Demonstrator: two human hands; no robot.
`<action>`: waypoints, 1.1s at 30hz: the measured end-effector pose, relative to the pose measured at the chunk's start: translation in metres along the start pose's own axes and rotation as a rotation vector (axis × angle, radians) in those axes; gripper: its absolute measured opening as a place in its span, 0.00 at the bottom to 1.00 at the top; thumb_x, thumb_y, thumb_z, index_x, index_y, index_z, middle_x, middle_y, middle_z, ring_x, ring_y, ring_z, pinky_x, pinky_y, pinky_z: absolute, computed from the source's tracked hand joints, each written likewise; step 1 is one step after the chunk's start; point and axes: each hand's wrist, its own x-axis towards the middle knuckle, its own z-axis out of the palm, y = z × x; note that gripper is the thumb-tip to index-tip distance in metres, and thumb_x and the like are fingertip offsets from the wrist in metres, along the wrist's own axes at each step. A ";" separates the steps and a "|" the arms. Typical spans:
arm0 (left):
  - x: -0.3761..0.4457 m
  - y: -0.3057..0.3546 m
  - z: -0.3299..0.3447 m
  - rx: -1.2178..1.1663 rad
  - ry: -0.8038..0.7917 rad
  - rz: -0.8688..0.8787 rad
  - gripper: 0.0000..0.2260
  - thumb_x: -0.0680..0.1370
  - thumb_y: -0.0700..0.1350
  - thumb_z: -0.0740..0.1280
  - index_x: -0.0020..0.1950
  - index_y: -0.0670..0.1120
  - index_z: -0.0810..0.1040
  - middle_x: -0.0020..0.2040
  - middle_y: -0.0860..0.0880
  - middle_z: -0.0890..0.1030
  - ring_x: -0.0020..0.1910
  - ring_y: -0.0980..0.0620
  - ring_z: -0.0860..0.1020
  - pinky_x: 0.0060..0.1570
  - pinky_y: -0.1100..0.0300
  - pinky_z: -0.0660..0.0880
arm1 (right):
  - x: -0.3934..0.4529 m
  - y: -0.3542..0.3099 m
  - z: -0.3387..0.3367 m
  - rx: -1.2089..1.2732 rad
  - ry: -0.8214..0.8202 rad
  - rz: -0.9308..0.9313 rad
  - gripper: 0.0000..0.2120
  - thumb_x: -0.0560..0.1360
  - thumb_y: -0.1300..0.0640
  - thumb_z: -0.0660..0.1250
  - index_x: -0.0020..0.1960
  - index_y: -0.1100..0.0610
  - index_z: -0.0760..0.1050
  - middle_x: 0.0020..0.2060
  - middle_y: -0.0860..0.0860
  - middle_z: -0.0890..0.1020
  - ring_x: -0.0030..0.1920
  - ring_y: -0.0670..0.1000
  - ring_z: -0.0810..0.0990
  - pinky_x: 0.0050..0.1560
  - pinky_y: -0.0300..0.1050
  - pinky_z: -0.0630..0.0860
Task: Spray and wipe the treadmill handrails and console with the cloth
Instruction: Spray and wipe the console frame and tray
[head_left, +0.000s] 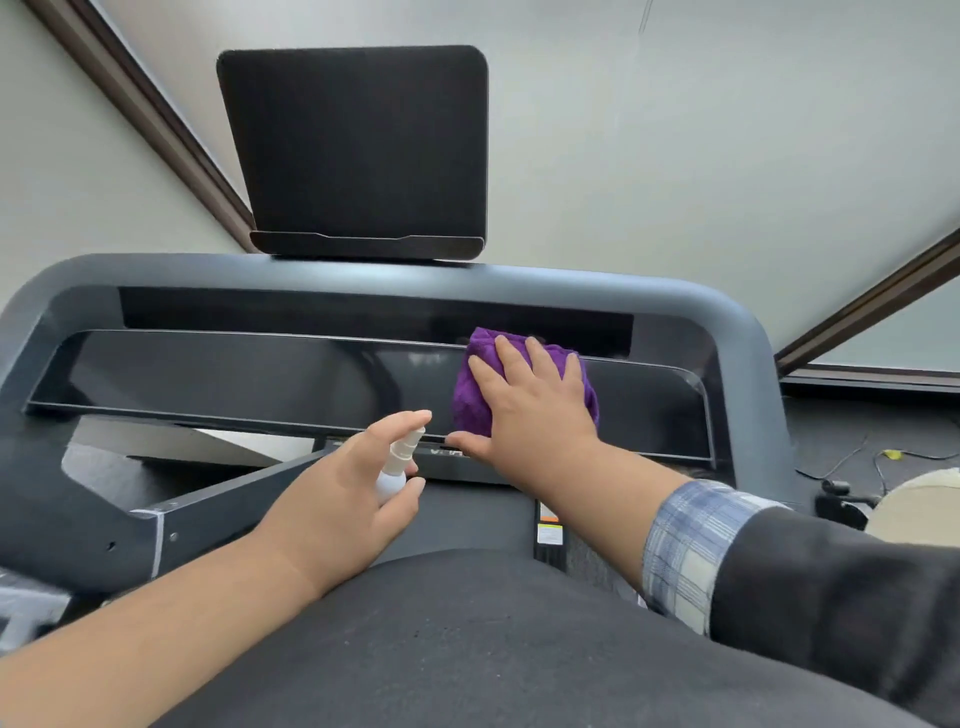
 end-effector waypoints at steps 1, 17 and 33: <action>-0.001 0.000 -0.001 0.002 0.009 -0.007 0.36 0.76 0.44 0.72 0.64 0.81 0.57 0.47 0.65 0.78 0.46 0.63 0.77 0.48 0.66 0.71 | -0.004 0.007 0.000 -0.004 0.005 -0.021 0.45 0.69 0.22 0.47 0.79 0.44 0.52 0.80 0.52 0.56 0.79 0.61 0.51 0.72 0.73 0.50; -0.015 -0.024 -0.005 -0.022 0.035 -0.058 0.34 0.76 0.47 0.70 0.64 0.80 0.57 0.53 0.70 0.75 0.51 0.66 0.75 0.48 0.79 0.65 | -0.031 0.042 -0.002 0.005 0.075 0.207 0.37 0.72 0.29 0.48 0.77 0.42 0.61 0.79 0.52 0.60 0.78 0.60 0.56 0.73 0.70 0.54; -0.079 -0.103 -0.060 -0.068 0.170 -0.221 0.30 0.78 0.50 0.68 0.67 0.77 0.56 0.49 0.65 0.76 0.50 0.62 0.75 0.53 0.61 0.72 | 0.051 -0.119 0.001 -0.039 0.054 0.039 0.36 0.73 0.30 0.49 0.77 0.43 0.60 0.78 0.53 0.61 0.77 0.60 0.57 0.73 0.68 0.56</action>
